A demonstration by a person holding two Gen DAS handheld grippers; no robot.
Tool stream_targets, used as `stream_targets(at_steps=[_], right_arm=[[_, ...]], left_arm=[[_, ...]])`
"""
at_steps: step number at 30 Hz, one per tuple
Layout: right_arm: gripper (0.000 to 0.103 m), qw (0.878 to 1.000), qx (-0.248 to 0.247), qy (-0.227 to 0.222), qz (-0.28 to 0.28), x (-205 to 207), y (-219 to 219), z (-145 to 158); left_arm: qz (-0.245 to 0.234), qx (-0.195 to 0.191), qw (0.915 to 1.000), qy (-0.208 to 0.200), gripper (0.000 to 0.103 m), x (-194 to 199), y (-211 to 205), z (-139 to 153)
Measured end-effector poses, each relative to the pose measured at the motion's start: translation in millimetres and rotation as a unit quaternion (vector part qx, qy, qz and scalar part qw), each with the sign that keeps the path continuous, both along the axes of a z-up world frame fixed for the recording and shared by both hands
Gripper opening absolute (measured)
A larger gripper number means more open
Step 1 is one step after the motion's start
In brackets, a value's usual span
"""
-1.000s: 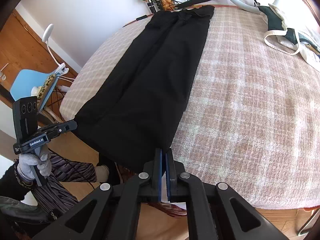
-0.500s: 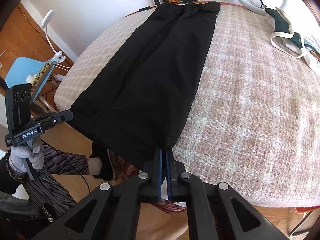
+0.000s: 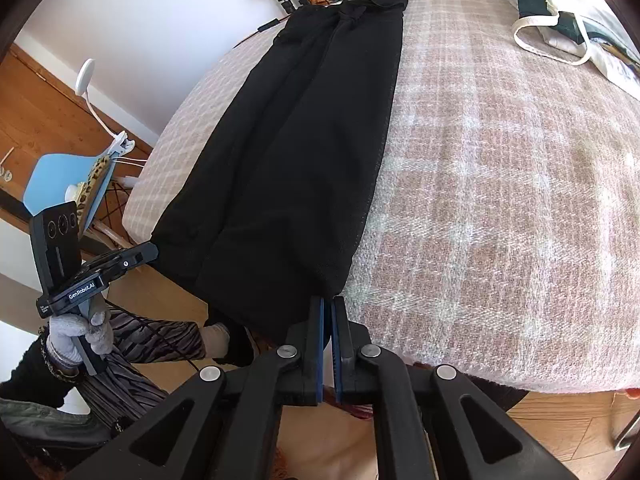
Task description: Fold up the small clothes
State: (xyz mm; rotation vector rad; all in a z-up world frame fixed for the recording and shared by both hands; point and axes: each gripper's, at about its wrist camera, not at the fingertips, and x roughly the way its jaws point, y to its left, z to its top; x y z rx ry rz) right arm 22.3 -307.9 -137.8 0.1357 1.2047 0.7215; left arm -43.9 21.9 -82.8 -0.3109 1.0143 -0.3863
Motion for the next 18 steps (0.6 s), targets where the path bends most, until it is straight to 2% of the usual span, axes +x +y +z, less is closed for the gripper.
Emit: stream_targets(at_steps=[3, 8, 10, 11, 14, 17, 18], right_arm=[[0.003, 1.0, -0.004, -0.003, 0.007, -2.2, 2.7, 2.4], [0.007, 1.0, 0.0, -0.01, 0.002, -0.4, -2.6, 9.0], [0.019, 1.0, 0.006, -0.009, -0.008, 2.6, -6.3, 10.5], [0.021, 1.0, 0.012, -0.01, -0.013, 3.3, -8.6, 12.6], [0.024, 0.999, 0.019, -0.026, -0.022, 9.8, -15.9, 24.7], [0.029, 0.998, 0.026, -0.046, -0.033, 21.2, -22.1, 40.8], [0.032, 0.997, 0.029, -0.054, -0.038, 25.9, -23.6, 47.4]], left_arm=[[-0.007, -0.001, 0.9999, 0.011, 0.004, 0.0, -1.0, -0.8], [-0.017, 0.012, 0.9997, -0.016, 0.004, -3.2, -0.4, 13.5], [-0.024, 0.017, 0.9994, -0.018, 0.005, -3.8, -1.3, 18.8], [-0.029, 0.021, 0.9993, -0.012, 0.006, -3.3, -2.3, 20.4], [-0.034, 0.031, 0.9989, -0.006, 0.008, -1.9, -3.3, 26.0], [-0.037, 0.048, 0.9979, -0.021, 0.011, 2.2, -5.6, 38.3], [-0.038, 0.054, 0.9974, -0.029, 0.016, 6.0, -6.2, 43.3]])
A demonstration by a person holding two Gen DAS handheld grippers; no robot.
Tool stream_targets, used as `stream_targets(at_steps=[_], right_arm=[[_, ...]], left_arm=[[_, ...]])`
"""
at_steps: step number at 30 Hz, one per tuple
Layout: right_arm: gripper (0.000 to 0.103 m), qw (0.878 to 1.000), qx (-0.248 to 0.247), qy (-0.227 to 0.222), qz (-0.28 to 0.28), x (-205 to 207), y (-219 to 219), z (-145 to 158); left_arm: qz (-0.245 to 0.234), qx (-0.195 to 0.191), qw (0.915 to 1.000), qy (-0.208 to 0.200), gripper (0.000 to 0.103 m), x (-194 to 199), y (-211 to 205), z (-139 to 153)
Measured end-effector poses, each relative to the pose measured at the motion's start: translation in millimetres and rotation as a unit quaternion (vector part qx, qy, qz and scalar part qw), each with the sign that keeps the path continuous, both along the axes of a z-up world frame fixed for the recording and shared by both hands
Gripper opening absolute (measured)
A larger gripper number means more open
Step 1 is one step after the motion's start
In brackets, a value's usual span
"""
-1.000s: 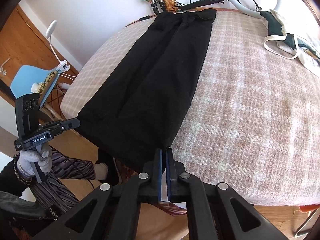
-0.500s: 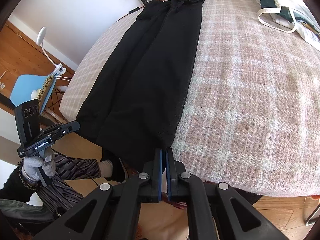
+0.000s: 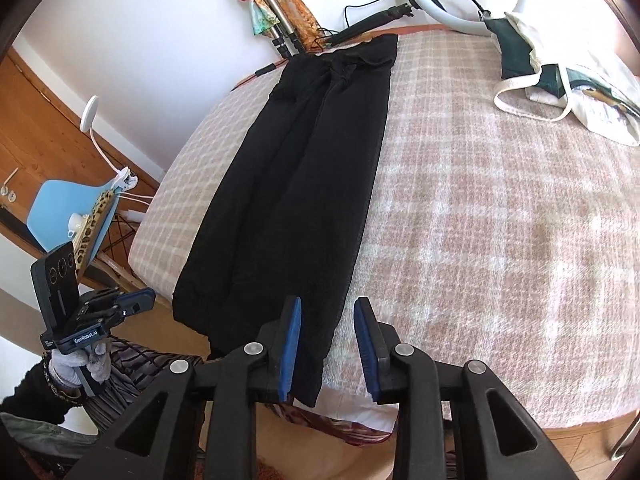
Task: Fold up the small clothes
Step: 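Open both tools and lift them off the hem end, then move the right tool to the collar end of the strip and grasp it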
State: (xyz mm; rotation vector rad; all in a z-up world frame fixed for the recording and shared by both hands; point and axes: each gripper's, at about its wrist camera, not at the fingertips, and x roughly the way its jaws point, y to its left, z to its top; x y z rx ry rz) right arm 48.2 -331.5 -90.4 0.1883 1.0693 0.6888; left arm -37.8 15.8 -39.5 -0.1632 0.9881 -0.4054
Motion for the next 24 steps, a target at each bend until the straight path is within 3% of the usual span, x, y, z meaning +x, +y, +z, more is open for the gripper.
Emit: stream_targets(at_steps=[2, 9, 11, 12, 17, 24], right_arm=[[0.033, 1.0, 0.005, -0.019, -0.013, 9.6, -0.6, 13.9], [0.04, 0.996, 0.018, -0.082, -0.04, 37.0, 4.7, 54.5], [0.04, 0.995, 0.027, -0.088, -0.047, 44.0, 5.8, 61.3], [0.041, 0.994, 0.03, -0.091, -0.05, 46.7, 5.4, 63.7], [0.041, 0.993, 0.038, -0.097, -0.062, 62.6, 0.7, 72.2], [0.041, 0.992, 0.044, -0.091, -0.075, 113.5, -14.3, 79.1]], left_arm=[[0.001, 0.006, 0.9998, -0.017, 0.026, 9.0, -0.5, 10.6], [-0.027, 0.037, 0.9946, -0.092, 0.027, 61.4, -25.4, 47.1], [-0.042, 0.038, 0.9927, -0.107, 0.032, 79.7, -34.6, 52.7], [-0.047, 0.038, 0.992, -0.111, 0.039, 89.3, -39.6, 54.5], [-0.065, 0.041, 0.9908, -0.111, 0.043, 138.4, -59.0, 55.5], [-0.053, 0.048, 0.9919, -0.105, 0.043, 186.5, -48.3, 51.3]])
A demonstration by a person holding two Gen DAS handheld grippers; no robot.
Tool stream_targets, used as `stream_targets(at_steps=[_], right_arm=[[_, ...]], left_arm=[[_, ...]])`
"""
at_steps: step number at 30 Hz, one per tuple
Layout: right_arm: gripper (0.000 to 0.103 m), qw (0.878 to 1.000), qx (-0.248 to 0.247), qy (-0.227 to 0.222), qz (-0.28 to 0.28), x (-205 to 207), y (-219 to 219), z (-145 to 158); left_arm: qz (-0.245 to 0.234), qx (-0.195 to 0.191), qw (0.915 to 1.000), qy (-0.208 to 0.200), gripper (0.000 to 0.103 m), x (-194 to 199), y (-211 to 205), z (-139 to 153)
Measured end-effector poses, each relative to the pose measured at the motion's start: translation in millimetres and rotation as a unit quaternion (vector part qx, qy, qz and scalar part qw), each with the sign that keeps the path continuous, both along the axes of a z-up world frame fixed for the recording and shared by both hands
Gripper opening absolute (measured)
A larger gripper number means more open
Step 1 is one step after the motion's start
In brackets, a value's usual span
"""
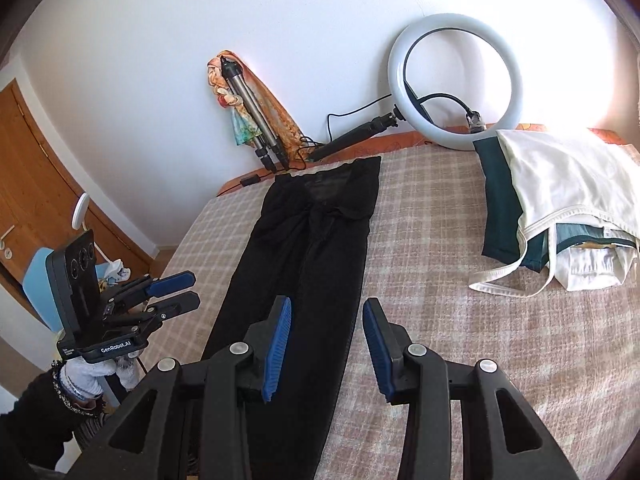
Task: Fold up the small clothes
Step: 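Move the right tool to the collar end of the strip and grasp it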
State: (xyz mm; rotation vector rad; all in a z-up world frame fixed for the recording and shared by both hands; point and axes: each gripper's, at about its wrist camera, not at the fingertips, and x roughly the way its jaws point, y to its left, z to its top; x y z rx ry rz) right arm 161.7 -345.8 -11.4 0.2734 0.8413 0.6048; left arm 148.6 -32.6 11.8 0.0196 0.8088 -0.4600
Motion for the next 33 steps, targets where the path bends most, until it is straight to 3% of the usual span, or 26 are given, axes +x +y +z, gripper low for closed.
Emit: stream_targets(at_steps=[8, 17, 24, 27, 29, 31, 33], right_arm=[[0.041, 1.0, 0.015, 0.018, 0.007, 101.5, 15.9, 2.8], [0.038, 0.995, -0.046, 0.002, 0.094, 204.3, 122.2, 5.4], [0.035, 0.983, -0.092, 0.037, 0.156, 263.8, 228.0, -32.7], [0.035, 0.976, -0.11, 0.052, 0.179, 278.8, 264.9, -52.8], [0.038, 0.972, -0.12, 0.058, 0.195, 285.3, 284.6, -62.3], [0.052, 0.967, -0.13, 0.066, 0.208, 290.4, 300.6, -71.3], [0.053, 0.964, -0.146, 0.067, 0.213, 292.9, 310.4, -78.7]], left_arm=[[0.046, -0.007, 0.9989, 0.008, 0.043, 64.8, 51.5, -12.1], [0.081, -0.026, 0.9959, 0.032, 0.043, 104.6, 97.9, -58.5], [0.069, -0.061, 0.9943, 0.055, 0.043, 103.9, 103.7, -89.2], [0.066, -0.059, 0.9944, 0.058, 0.043, 103.5, 102.2, -95.1], [0.061, -0.055, 0.995, 0.058, 0.043, 103.2, 100.8, -97.2], [0.058, -0.053, 0.995, 0.062, 0.043, 104.0, 99.9, -98.0], [0.062, -0.053, 0.9947, 0.063, 0.043, 104.4, 100.8, -98.0]])
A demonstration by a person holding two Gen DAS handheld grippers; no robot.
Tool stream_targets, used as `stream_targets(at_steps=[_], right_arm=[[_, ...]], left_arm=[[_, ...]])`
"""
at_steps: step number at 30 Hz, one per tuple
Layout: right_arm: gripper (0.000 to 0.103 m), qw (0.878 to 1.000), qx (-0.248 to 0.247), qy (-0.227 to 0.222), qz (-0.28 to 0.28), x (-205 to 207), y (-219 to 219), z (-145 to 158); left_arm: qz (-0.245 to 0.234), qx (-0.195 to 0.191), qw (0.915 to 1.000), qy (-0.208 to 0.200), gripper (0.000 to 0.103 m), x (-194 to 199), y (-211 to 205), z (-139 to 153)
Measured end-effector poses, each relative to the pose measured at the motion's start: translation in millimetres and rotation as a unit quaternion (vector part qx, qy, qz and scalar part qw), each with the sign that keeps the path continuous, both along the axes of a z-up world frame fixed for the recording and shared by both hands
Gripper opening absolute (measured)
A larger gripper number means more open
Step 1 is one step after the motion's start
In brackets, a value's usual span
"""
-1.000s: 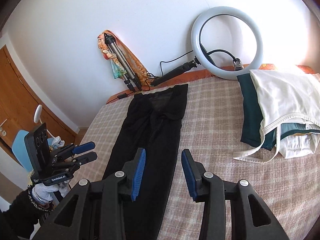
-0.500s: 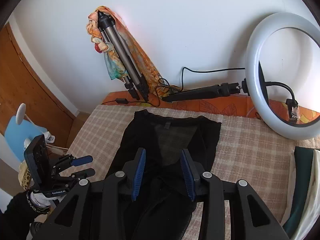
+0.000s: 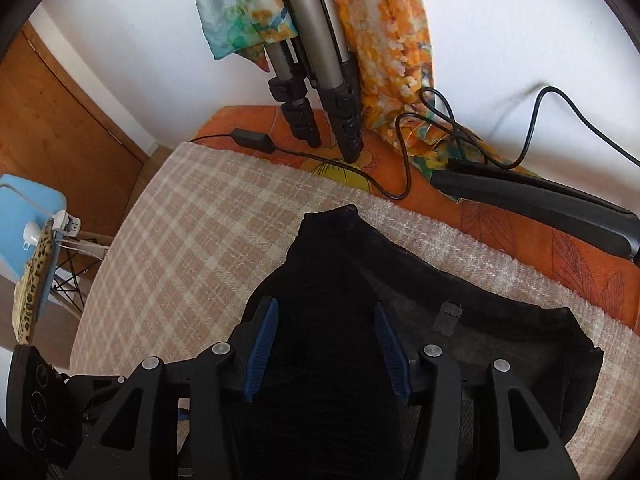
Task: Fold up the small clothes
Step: 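Move the right tool to the collar end of the strip and grasp it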
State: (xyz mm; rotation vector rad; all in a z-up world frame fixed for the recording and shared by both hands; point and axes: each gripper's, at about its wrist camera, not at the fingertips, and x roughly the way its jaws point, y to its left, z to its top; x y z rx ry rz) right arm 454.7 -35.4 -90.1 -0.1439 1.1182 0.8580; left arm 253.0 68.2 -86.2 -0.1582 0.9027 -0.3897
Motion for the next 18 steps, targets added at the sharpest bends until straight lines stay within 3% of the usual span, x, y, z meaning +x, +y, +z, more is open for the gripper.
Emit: stream_targets(at_steps=[2, 3, 4, 6, 10, 12, 14, 15, 18], right_arm=[[0.038, 1.0, -0.021, 0.0, 0.006, 0.9, 8.6, -6.3], [0.016, 0.999, -0.03, 0.001, 0.011, 1.0, 11.0, -8.8], [0.005, 0.999, -0.037, -0.003, 0.016, 0.6, 12.7, -9.6], [0.0, 0.997, -0.061, -0.038, 0.021, 0.5, 16.7, -6.8], [0.0, 0.991, -0.103, -0.085, -0.023, 19.4, 20.5, -3.2], [0.0, 0.992, -0.091, -0.084, -0.029, 25.8, 17.7, 0.6], [0.016, 0.994, -0.073, -0.076, -0.038, 31.7, 12.6, 6.7], [0.032, 0.993, -0.062, -0.082, -0.05, 33.0, 8.8, 11.1], [0.032, 0.998, -0.009, -0.056, -0.03, 33.7, 6.1, 18.5]], left_arm=[[0.002, 0.001, 1.0, 0.005, 0.043, 1.6, 0.7, -0.9], [0.002, -0.001, 1.0, 0.004, 0.043, 1.4, 1.0, -0.2], [0.003, -0.001, 1.0, 0.004, 0.043, 1.6, 0.9, 0.3], [0.003, -0.001, 1.0, 0.004, 0.043, -0.8, 0.9, 1.1], [0.003, 0.003, 1.0, 0.003, 0.043, 1.6, 0.1, 0.5], [0.002, 0.005, 1.0, 0.003, 0.043, 2.0, 0.2, 0.2], [0.002, 0.008, 1.0, 0.001, 0.043, 2.6, -0.8, 0.2], [0.002, 0.01, 0.9999, 0.001, 0.043, 3.1, -0.9, 0.2], [0.002, 0.016, 0.9999, -0.001, 0.043, 2.8, -2.8, 0.2]])
